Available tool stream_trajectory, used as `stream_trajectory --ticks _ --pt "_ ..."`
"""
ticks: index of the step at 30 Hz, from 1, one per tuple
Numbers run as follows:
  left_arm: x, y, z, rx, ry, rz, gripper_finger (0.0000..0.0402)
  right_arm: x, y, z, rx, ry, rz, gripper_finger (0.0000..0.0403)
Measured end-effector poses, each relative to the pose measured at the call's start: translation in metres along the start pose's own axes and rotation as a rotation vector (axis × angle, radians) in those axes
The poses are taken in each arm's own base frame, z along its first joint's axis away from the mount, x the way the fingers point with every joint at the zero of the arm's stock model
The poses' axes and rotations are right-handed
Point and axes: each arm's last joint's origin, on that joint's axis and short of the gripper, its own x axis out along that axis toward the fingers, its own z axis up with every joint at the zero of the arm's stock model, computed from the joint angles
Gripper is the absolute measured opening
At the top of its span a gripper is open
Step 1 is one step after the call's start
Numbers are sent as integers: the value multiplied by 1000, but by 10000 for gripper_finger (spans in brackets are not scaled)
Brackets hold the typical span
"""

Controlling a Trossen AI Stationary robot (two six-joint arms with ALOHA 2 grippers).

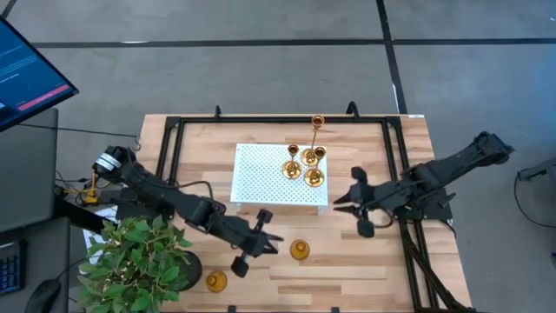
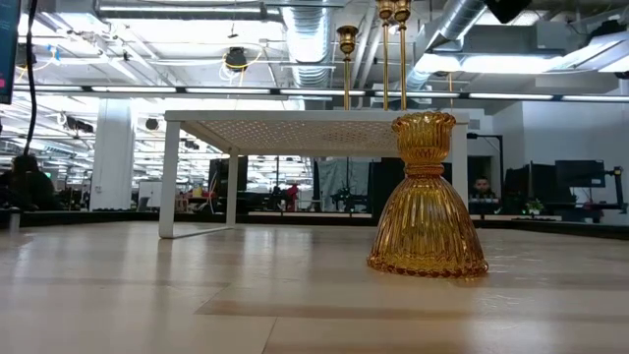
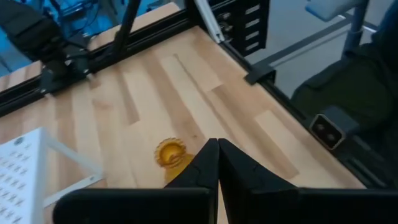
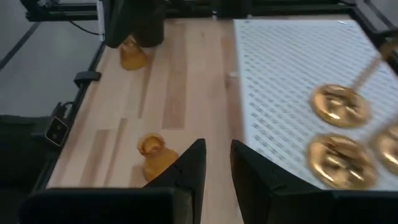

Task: Pick & Place candle stick holders
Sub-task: Put the top brown vase candle holder on the shelf

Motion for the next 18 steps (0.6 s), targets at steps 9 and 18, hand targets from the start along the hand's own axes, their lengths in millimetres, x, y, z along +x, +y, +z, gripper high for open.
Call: stream_trajectory --ticks 9,18 --pt "-3 -24 4 -21 -3 -6 5 51 45 -12 -81 66 60 65" --pt "-7 -38 7 -32 -8 -7 5 104 87 -37 -132 104 126 66"
